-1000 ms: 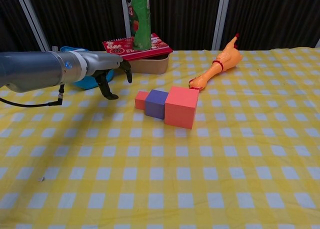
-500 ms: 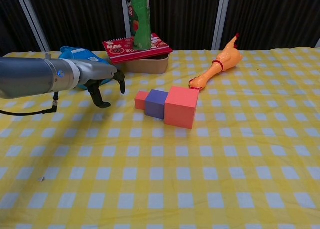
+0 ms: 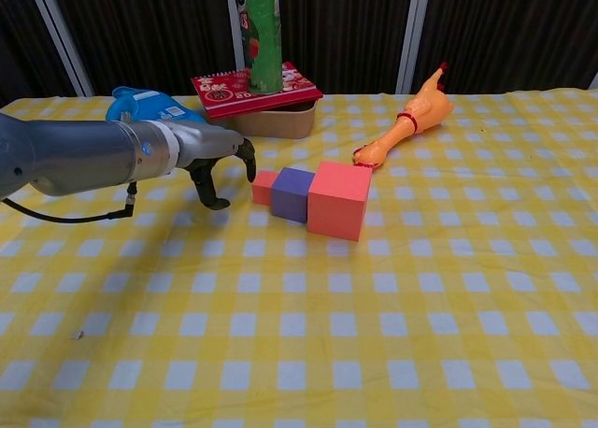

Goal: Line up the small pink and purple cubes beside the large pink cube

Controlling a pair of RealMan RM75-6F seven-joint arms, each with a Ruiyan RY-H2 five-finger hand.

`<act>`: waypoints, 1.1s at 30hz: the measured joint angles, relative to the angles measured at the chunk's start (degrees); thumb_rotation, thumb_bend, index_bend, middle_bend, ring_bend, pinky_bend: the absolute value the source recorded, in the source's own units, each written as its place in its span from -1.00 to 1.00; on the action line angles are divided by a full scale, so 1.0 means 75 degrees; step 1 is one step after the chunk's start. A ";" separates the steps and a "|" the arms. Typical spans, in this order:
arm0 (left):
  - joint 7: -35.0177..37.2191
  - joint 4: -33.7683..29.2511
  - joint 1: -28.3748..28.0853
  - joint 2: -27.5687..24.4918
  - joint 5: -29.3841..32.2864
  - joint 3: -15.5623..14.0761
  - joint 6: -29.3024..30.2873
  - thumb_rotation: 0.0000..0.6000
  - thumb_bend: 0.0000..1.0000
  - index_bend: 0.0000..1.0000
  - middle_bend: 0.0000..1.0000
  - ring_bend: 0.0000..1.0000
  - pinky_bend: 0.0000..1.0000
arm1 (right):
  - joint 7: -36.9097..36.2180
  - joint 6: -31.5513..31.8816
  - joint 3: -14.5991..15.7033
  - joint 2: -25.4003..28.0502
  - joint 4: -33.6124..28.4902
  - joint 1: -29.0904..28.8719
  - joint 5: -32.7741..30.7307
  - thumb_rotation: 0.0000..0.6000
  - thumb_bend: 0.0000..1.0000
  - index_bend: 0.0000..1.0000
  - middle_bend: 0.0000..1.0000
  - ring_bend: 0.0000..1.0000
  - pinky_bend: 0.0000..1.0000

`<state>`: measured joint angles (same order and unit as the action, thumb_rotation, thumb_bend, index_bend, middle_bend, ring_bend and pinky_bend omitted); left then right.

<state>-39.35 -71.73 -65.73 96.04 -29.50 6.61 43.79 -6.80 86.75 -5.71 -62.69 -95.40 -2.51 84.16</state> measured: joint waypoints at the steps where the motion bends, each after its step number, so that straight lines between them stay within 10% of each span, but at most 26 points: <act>1: 0.0004 0.0017 -0.0013 0.0025 0.0000 0.0000 -0.0014 1.00 -0.16 -0.52 -1.00 -1.00 -0.90 | -0.0004 -0.0001 0.0001 0.0003 -0.0001 -0.0001 0.0000 1.00 -0.27 -1.00 -1.00 -1.00 -0.93; 33: 0.0759 -0.0342 0.0054 -0.0283 -0.0280 0.0314 -0.0016 1.00 -0.16 -0.54 -1.00 -1.00 -0.90 | 0.0010 0.0035 0.0012 -0.0002 -0.0018 0.0010 0.0039 1.00 -0.27 -1.00 -1.00 -1.00 -0.93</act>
<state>-33.66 -74.29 -65.32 93.91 -31.60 8.97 43.67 -6.72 87.01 -5.62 -62.71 -95.54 -2.43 84.45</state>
